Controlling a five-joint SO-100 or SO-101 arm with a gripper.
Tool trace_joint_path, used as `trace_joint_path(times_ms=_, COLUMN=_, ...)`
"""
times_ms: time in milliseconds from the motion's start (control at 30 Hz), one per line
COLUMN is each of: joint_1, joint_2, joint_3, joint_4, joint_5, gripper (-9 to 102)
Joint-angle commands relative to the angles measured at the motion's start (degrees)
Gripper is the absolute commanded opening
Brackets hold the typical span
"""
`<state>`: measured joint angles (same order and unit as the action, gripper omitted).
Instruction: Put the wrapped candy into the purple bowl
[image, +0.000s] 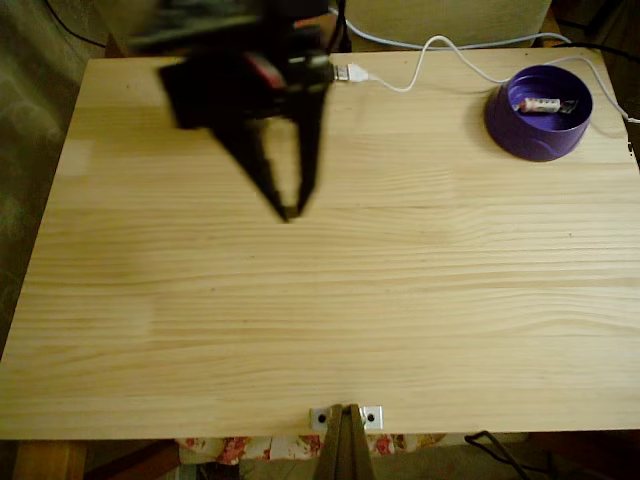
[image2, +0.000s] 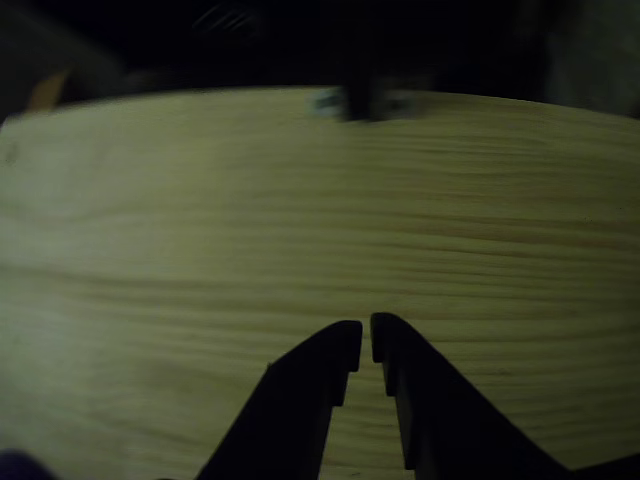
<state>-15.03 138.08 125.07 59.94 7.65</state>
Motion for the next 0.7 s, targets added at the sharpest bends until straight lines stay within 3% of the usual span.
trace_joint_path(times_ms=0, joint_1=7.82, joint_2=10.2, joint_3=4.83, joint_4=-2.37, joint_5=0.88, gripper=0)
trace_joint_path(times_ms=333, joint_1=13.97, joint_2=26.63, joint_3=22.94, joint_4=-2.46, joint_5=-0.18, gripper=0)
trace_joint_path(times_ms=667, joint_1=20.83, joint_2=26.02, joint_3=33.84, joint_4=-10.28, joint_5=-5.36, gripper=0)
